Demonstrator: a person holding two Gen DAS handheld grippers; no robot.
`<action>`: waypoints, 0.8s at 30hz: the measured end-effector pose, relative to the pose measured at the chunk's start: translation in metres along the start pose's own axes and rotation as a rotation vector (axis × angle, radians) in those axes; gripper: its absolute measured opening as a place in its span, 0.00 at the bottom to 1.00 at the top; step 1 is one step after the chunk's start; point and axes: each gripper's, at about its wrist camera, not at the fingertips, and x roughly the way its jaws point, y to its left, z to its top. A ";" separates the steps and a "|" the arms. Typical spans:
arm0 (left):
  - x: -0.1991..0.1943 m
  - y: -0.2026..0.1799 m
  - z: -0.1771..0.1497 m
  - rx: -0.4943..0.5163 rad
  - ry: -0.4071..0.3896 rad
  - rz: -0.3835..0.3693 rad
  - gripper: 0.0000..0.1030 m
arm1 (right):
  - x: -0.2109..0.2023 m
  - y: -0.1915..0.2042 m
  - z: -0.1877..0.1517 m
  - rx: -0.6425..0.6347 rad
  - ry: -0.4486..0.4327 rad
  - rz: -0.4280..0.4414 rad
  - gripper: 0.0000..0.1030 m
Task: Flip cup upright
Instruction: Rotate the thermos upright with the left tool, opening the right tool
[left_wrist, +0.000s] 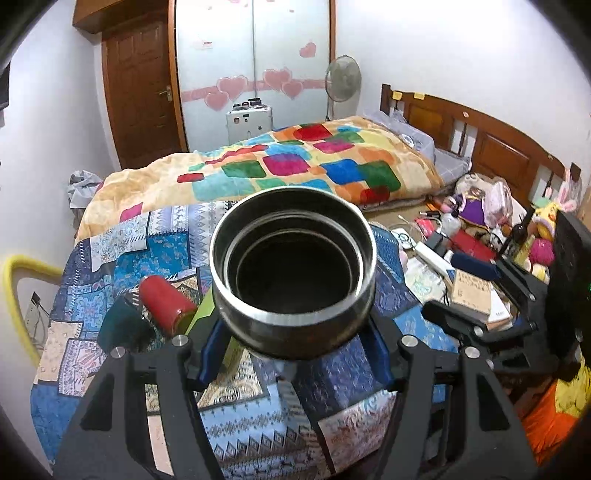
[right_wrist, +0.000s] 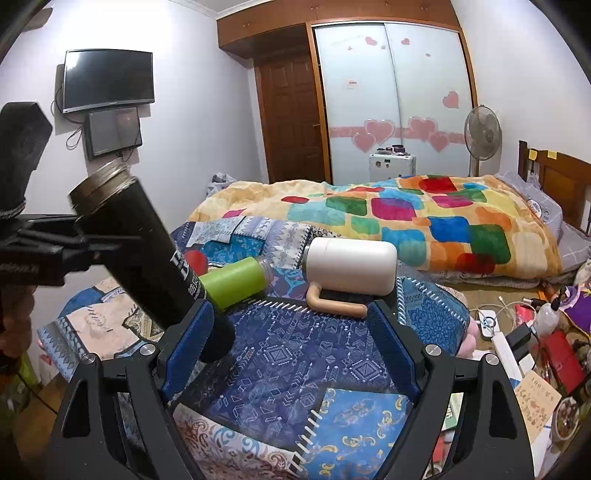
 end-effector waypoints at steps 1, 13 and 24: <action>0.002 0.000 0.000 -0.004 0.003 -0.002 0.62 | 0.001 -0.001 0.000 0.002 -0.001 0.000 0.81; 0.031 0.001 -0.016 -0.004 0.042 0.001 0.62 | 0.012 0.000 -0.006 0.000 0.029 0.011 0.81; 0.016 -0.001 -0.025 0.016 0.002 0.034 0.64 | -0.004 0.012 0.000 0.011 0.005 0.014 0.81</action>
